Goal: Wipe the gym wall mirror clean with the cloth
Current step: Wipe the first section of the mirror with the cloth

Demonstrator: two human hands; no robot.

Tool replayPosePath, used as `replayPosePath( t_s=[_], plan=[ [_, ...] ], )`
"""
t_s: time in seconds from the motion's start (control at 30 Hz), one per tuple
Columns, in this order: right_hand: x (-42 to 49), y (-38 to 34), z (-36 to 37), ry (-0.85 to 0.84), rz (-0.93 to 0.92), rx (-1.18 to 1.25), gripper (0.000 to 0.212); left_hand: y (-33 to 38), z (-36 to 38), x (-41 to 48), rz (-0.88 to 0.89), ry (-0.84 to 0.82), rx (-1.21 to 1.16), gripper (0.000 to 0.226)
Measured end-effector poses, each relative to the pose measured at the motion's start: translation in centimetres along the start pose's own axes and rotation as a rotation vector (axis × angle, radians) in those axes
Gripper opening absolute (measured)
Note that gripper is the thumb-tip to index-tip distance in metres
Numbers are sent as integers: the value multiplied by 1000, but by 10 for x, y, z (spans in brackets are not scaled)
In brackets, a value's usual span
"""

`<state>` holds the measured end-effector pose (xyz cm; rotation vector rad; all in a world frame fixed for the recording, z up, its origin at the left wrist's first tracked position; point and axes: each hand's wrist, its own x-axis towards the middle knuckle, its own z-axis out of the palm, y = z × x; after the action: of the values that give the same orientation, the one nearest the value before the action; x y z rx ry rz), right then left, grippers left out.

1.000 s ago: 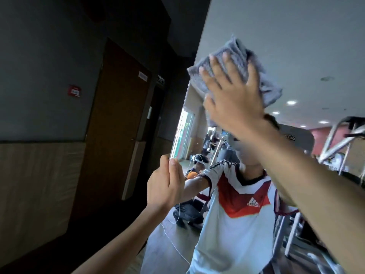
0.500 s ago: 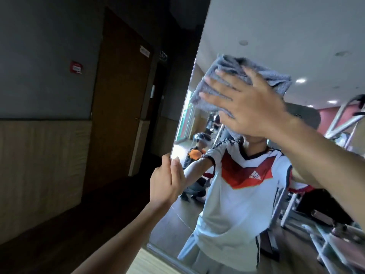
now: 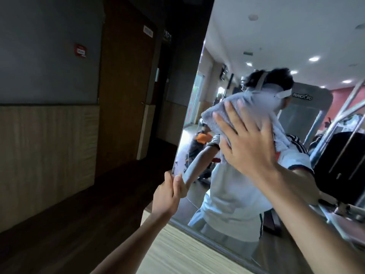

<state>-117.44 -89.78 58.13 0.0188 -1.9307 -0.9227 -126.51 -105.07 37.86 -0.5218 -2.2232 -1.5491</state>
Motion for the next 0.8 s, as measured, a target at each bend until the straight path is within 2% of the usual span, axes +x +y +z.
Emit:
replayPosePath(
  t_s=[0.1, 0.17, 0.23, 0.33, 0.4, 0.53, 0.67, 0.73, 0.8],
  plan=[
    [21, -27, -2, 20, 191, 20, 56, -2, 6, -3, -51, 0, -47, 46],
    [26, -49, 5, 32, 186, 47, 58, -5, 7, -5, -61, -3, -47, 44],
    [18, -71, 17, 14, 44, 35, 57, -6, 7, -7, -63, -8, -35, 42],
    [-21, -86, 27, -95, -323, -37, 59, -10, 8, -18, -75, -18, -44, 43],
    [-46, -68, 26, -126, -410, -44, 59, -21, 9, -25, -64, -70, -32, 47],
    [-42, -22, 14, -49, -190, 10, 54, -49, 0, -37, 46, -207, 179, 42],
    [-17, -46, 10, -24, -3, 2, 56, -76, -1, -45, 156, -267, 378, 78],
    [-19, -74, 19, 0, -28, -30, 57, -90, 0, -46, 185, -264, 484, 79],
    [-33, -104, 33, 0, -145, -51, 60, -96, -6, -48, 217, -258, 550, 73]
  ],
)
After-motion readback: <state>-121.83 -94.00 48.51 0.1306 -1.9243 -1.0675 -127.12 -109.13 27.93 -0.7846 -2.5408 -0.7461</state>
